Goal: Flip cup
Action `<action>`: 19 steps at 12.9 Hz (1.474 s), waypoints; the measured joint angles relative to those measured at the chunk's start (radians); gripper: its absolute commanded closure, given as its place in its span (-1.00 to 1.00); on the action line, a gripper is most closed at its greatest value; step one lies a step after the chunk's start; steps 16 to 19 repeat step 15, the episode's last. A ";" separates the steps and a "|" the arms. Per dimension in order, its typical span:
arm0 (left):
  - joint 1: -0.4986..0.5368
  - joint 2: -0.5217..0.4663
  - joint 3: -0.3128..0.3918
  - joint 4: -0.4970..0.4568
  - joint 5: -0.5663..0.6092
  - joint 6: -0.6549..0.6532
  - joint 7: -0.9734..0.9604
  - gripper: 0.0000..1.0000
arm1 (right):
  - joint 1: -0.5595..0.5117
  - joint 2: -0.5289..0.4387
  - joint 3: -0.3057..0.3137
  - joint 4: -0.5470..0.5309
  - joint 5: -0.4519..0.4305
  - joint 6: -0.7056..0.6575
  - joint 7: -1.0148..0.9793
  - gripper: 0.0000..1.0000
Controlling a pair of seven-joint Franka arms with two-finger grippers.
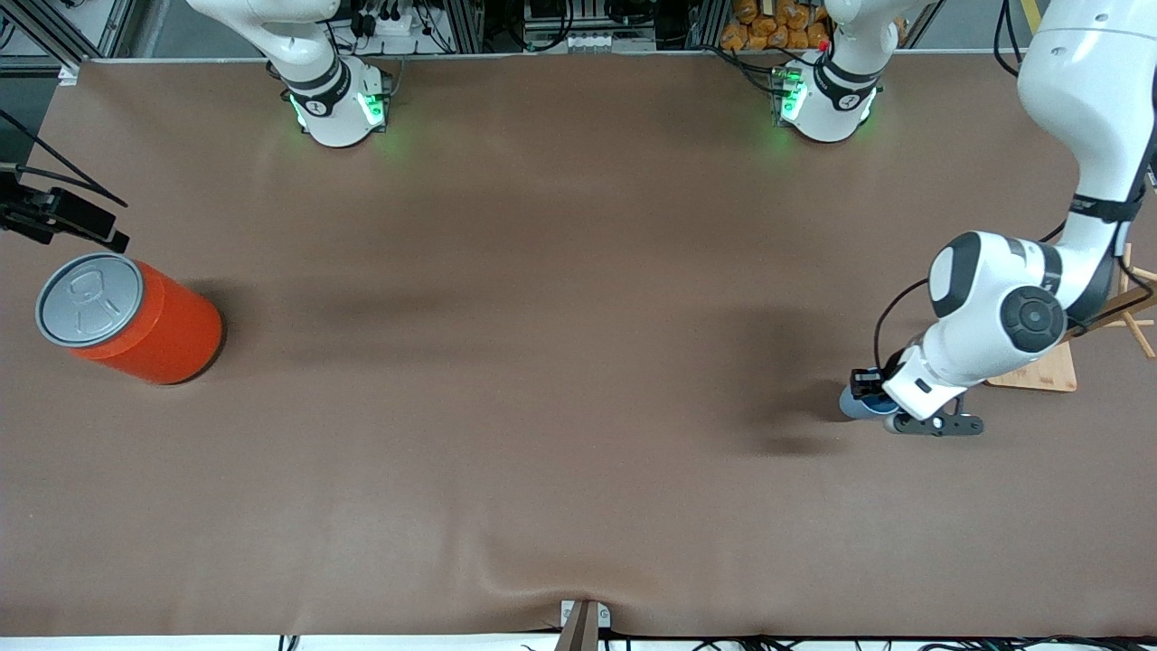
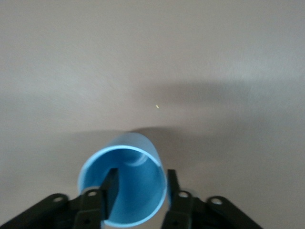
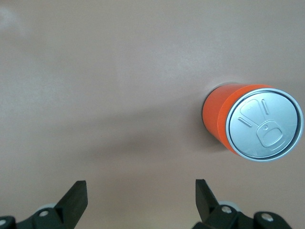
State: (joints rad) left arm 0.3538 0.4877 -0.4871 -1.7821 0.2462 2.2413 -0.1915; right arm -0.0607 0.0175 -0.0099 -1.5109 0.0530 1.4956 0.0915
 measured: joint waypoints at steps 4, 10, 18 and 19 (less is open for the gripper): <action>0.000 -0.114 -0.034 0.188 0.000 -0.252 0.020 -1.00 | 0.002 0.001 0.002 0.000 0.000 0.000 0.000 -1.00; -0.001 -0.439 -0.044 0.193 -0.124 -0.551 0.016 -1.00 | 0.002 0.002 0.002 0.000 -0.001 0.001 0.000 -1.00; 0.001 -0.580 -0.015 0.162 -0.150 -0.621 0.022 -1.00 | 0.002 0.002 0.003 0.000 -0.001 0.002 0.000 -1.00; 0.001 -0.580 -0.015 0.162 -0.150 -0.621 0.022 -1.00 | 0.002 0.002 0.003 0.000 -0.001 0.002 0.000 -1.00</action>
